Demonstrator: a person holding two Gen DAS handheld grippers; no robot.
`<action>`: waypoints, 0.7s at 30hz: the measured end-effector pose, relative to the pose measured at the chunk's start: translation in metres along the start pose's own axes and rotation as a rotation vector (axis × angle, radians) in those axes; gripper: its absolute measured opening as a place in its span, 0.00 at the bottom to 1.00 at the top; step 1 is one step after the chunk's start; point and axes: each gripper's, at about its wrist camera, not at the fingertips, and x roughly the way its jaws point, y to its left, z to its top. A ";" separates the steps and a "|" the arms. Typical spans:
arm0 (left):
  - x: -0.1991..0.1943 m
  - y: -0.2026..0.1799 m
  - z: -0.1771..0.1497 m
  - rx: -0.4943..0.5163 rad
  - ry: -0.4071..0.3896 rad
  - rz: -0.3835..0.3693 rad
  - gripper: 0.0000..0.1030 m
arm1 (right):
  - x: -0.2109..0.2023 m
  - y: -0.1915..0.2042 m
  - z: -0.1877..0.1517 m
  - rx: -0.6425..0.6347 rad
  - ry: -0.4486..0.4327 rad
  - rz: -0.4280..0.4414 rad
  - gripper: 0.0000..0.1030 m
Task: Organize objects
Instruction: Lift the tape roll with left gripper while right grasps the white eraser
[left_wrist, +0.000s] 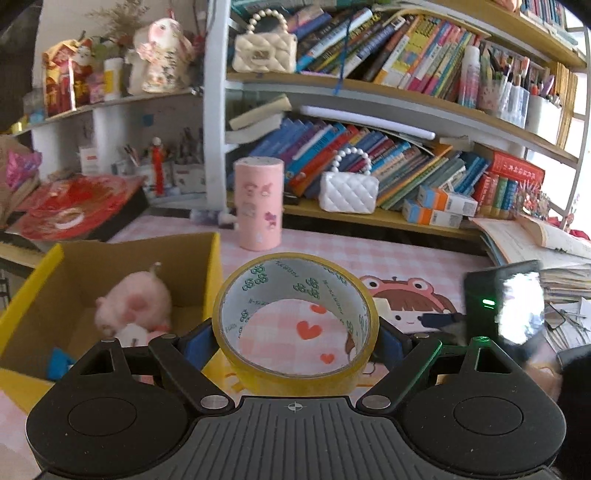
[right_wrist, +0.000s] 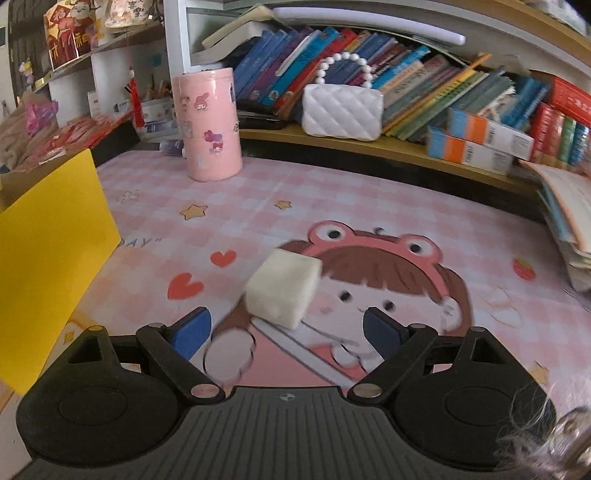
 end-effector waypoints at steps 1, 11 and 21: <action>-0.004 0.001 -0.001 -0.004 -0.006 0.005 0.85 | 0.006 0.002 0.002 -0.004 -0.002 -0.009 0.85; -0.036 0.018 -0.012 -0.045 -0.021 0.080 0.85 | 0.050 0.005 0.014 0.011 0.012 -0.051 0.65; -0.056 0.038 -0.022 -0.083 -0.049 0.097 0.85 | 0.026 0.013 0.011 0.007 0.013 -0.014 0.38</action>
